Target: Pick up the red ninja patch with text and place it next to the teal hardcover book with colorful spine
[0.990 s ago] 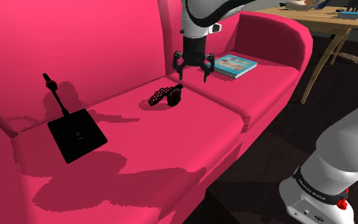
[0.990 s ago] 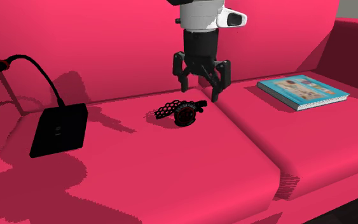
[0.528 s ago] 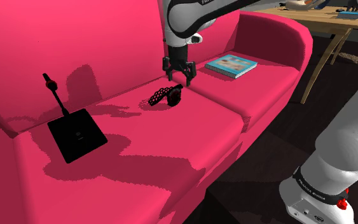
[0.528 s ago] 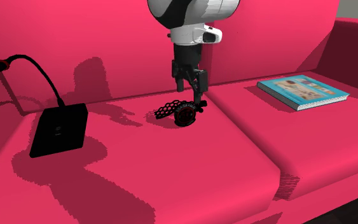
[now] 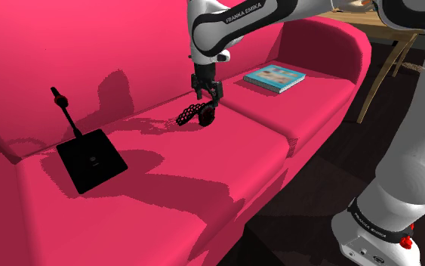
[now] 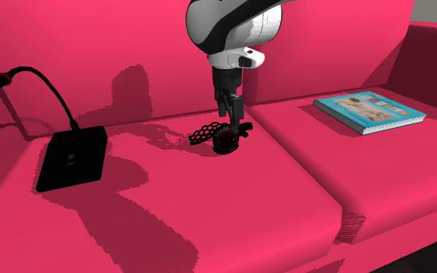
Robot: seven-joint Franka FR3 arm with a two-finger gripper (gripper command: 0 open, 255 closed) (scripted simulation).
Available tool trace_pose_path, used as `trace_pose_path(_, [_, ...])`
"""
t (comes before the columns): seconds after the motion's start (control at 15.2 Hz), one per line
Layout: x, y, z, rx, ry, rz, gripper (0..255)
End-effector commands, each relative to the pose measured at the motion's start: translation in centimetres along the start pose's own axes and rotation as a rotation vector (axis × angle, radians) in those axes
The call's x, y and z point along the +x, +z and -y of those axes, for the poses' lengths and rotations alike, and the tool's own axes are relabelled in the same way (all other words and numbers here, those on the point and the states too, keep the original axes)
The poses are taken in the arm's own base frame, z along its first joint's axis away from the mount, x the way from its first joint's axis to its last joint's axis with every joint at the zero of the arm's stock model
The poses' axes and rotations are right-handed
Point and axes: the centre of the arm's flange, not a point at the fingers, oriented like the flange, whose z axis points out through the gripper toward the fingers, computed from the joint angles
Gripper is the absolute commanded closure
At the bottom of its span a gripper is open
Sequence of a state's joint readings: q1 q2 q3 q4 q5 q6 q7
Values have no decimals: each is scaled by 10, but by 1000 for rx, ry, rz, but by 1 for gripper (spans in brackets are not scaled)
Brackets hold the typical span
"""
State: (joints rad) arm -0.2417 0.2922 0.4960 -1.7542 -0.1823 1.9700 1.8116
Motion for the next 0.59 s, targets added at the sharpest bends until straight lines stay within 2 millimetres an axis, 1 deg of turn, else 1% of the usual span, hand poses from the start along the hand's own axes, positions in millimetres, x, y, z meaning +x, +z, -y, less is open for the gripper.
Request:
trace_pose_path(0.0, [1, 11, 1, 0, 2, 0, 0])
trace_pose_path(0.13, [1, 25, 1, 0, 2, 0, 0])
trace_pose_path(0.53, [1, 25, 1, 0, 2, 0, 0])
